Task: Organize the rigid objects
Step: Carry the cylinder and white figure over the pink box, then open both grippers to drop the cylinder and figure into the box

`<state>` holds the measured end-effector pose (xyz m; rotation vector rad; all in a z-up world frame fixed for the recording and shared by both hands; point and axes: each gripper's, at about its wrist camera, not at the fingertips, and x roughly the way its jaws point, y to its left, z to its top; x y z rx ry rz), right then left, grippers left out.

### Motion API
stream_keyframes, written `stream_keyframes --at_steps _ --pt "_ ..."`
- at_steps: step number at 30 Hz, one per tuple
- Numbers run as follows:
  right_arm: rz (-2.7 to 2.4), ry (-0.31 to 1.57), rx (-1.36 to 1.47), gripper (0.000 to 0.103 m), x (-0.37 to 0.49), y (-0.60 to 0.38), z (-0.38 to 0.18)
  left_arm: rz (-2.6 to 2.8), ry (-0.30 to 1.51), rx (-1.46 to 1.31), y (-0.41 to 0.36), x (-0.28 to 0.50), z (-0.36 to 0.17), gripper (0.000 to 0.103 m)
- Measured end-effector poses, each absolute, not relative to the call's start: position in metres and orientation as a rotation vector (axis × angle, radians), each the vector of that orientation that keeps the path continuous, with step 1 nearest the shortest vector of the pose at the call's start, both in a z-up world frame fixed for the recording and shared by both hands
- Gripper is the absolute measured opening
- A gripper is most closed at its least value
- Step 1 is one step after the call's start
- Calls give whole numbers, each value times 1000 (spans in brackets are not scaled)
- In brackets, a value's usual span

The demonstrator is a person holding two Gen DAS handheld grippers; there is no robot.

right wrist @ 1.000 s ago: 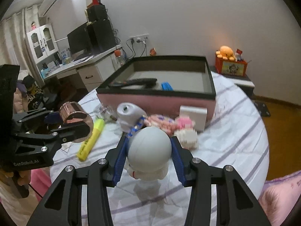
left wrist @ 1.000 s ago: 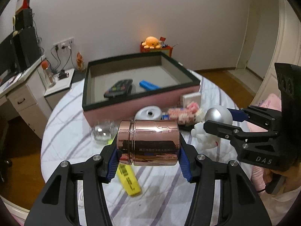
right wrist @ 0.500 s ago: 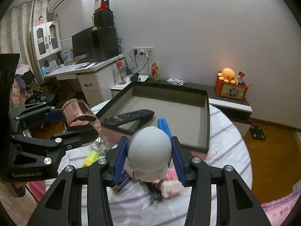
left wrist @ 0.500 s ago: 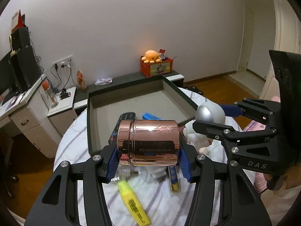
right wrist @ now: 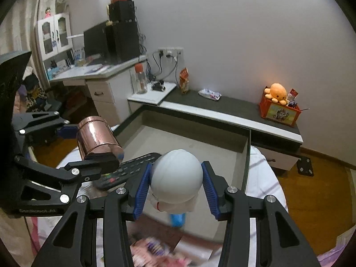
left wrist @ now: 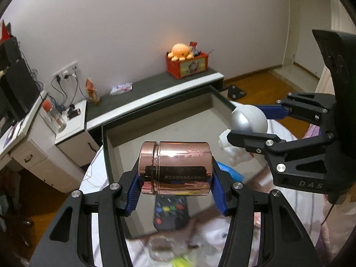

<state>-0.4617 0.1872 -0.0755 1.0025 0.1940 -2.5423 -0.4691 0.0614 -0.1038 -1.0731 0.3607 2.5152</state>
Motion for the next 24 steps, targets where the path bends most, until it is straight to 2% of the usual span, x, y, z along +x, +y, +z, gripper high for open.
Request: stream_keyframes --at_steps 12,20,23,24 --pt "-2497 236 1201 47 -547 180 -123 2473 335 -1329 41 -566 -164 55" --pt "-2524 254 1257 47 -567 183 -136 2484 319 -1375 33 -580 -185 56" --pt "-2531 228 1264 47 -566 185 -135 2515 306 -1366 30 -576 -180 75" --pt "-2541 224 1255 48 -562 186 -132 2523 288 -1351 28 -572 -176 77"
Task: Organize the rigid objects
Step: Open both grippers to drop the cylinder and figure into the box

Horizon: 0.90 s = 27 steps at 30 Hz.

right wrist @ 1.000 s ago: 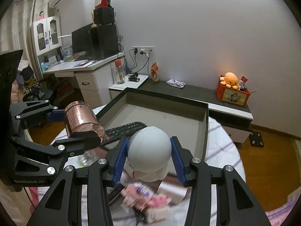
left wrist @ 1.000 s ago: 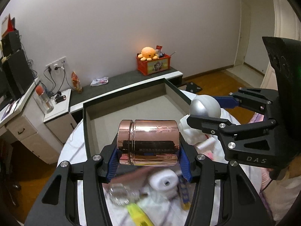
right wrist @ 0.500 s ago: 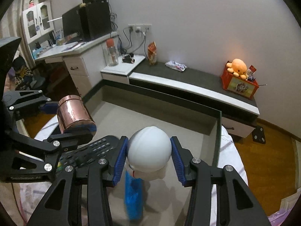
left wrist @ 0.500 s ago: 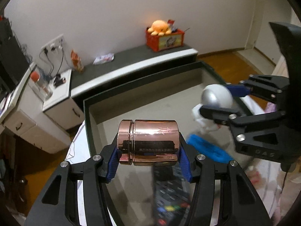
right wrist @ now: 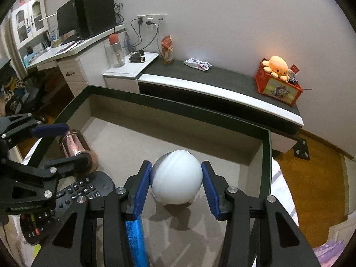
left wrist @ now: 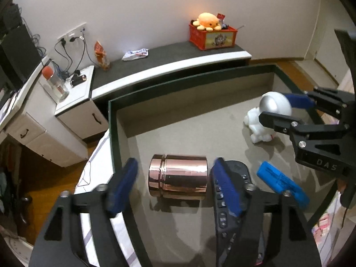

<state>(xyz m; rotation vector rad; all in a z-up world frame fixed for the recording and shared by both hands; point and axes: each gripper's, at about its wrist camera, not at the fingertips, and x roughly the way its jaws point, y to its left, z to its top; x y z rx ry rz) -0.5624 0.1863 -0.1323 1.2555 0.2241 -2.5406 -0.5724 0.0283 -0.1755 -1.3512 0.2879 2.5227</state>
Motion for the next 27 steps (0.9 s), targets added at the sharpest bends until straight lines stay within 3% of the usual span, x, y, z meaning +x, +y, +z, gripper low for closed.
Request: stream_keyframes --at_steps 3,8,10,13,21,27 --pt "-2568 224 1229 63 -557 187 -122 2552 281 -1322 26 -564 -163 84" --pt "-2572 197 1166 69 -529 188 -101 2595 272 -1255 22 -535 -139 95" --pt "-2585 205 1133 77 -514 188 -93 2623 275 -1207 21 -517 -128 97" --pt "-2600 192 1068 79 -485 189 -79 2671 271 -1141 18 -488 -113 102" --pt "-2647 138 927 81 -400 194 -54 2787 217 -966 13 -400 -81 103" --pt "-2707 91 872 81 -347 202 -50 2867 73 -895 9 -330 -75 103"
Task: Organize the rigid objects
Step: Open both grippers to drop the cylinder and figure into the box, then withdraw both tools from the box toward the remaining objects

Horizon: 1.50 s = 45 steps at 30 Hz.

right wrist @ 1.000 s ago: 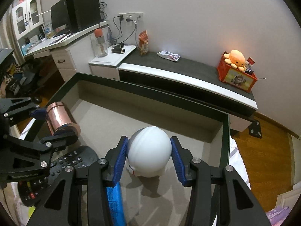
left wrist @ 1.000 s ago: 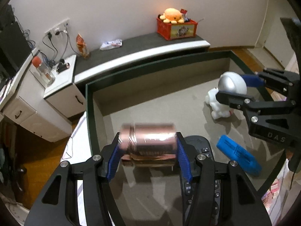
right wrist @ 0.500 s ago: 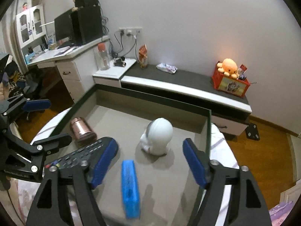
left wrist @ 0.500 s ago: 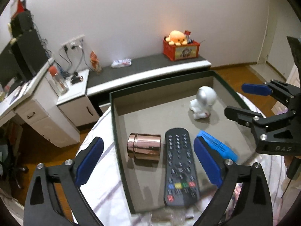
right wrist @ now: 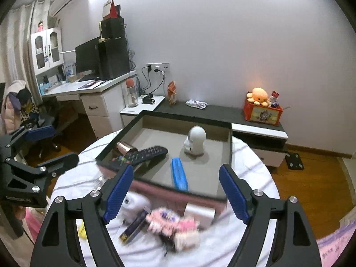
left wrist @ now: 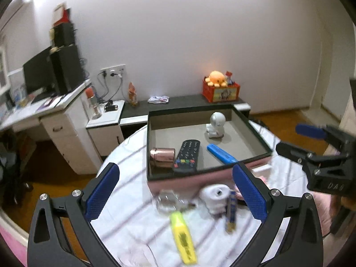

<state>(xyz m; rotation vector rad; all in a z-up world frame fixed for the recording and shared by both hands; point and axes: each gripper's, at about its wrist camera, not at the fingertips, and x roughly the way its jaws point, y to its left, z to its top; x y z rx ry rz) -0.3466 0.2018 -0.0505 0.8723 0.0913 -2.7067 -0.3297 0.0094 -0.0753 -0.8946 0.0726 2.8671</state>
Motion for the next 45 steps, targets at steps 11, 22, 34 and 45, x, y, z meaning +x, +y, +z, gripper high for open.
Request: stream_keyframes --at_steps 11,22,34,45 --pt "-2775 -60 814 81 -279 215 -56 2994 82 -819 5 -262 -73 103" --pt "-2763 -50 830 81 -261 212 -60 3060 204 -718 8 -235 -66 103" --pt "-2752 -56 858 81 -254 215 -65 3043 171 -707 10 -233 -66 103" --pt "-2753 -70 926 81 -262 222 -79 3024 203 -820 8 -246 -87 103"
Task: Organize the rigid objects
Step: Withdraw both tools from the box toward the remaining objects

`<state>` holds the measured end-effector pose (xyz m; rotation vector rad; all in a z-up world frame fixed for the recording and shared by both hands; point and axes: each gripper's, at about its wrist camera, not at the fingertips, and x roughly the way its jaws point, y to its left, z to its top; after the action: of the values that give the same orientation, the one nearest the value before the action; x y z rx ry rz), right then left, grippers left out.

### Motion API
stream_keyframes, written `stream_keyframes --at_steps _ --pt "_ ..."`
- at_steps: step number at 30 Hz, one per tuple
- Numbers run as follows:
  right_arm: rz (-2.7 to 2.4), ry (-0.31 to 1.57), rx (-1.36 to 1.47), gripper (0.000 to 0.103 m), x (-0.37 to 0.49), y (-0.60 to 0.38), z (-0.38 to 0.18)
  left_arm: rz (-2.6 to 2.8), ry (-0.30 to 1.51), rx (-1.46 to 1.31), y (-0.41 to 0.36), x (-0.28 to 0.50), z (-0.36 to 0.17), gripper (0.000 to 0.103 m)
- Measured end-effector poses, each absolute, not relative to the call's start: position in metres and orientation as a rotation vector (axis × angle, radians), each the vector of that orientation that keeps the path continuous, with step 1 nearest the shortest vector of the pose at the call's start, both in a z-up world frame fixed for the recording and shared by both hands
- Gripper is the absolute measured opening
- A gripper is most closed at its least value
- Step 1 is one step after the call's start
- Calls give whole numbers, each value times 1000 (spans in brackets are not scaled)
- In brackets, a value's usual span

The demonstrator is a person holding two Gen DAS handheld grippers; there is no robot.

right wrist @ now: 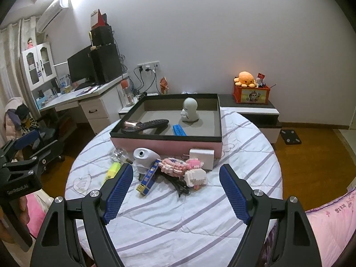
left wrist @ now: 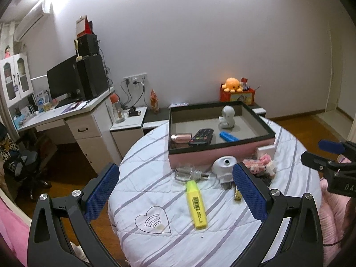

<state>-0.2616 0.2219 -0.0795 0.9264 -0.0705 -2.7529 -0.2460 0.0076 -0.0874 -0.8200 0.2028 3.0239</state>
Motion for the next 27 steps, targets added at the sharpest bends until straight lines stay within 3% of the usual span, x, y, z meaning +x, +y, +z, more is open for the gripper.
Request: stream_keyframes --at_steps 27 --pt "-2668 -112 1205 81 -322 228 -158 2879 290 -1102 19 -298 -153 103"
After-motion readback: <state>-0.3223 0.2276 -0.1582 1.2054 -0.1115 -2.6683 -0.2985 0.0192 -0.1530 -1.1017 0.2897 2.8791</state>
